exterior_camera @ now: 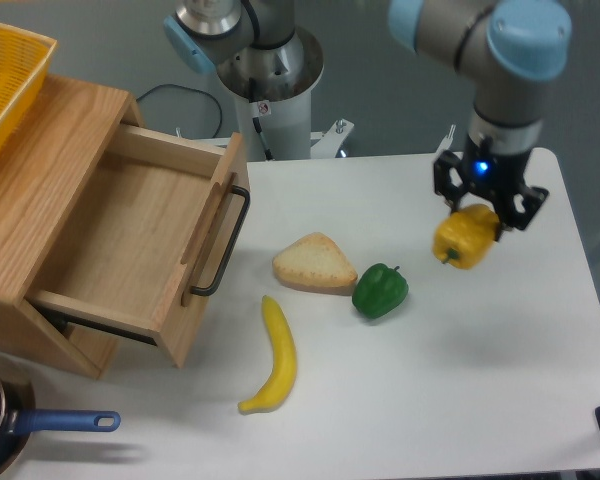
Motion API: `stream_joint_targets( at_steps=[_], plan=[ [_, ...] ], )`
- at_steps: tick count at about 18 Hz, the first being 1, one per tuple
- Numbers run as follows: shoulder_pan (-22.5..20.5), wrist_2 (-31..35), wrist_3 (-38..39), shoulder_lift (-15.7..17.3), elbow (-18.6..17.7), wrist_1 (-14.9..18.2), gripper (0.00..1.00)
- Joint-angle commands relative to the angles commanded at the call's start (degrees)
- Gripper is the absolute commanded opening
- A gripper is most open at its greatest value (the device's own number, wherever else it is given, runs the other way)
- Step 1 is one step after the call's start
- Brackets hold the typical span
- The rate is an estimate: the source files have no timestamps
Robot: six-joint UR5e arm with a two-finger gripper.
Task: Place the yellow pepper in the top drawer
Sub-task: 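Lift the held yellow pepper up with the gripper, then carry the yellow pepper over the open wooden drawer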
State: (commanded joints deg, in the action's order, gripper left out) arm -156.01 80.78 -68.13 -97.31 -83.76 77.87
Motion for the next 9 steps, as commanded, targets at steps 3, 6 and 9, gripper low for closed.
stream_joint_targets(
  at_steps=[3, 6, 9],
  plan=[
    [3.0, -2.1, 5.6, 2.2, -0.3, 0.4, 0.17],
    [7.4, -4.0, 11.4, 3.8, -0.8, 0.3, 0.17],
    [9.6, -8.3, 16.2, 5.6, -1.1, 0.4, 0.17]
  ],
)
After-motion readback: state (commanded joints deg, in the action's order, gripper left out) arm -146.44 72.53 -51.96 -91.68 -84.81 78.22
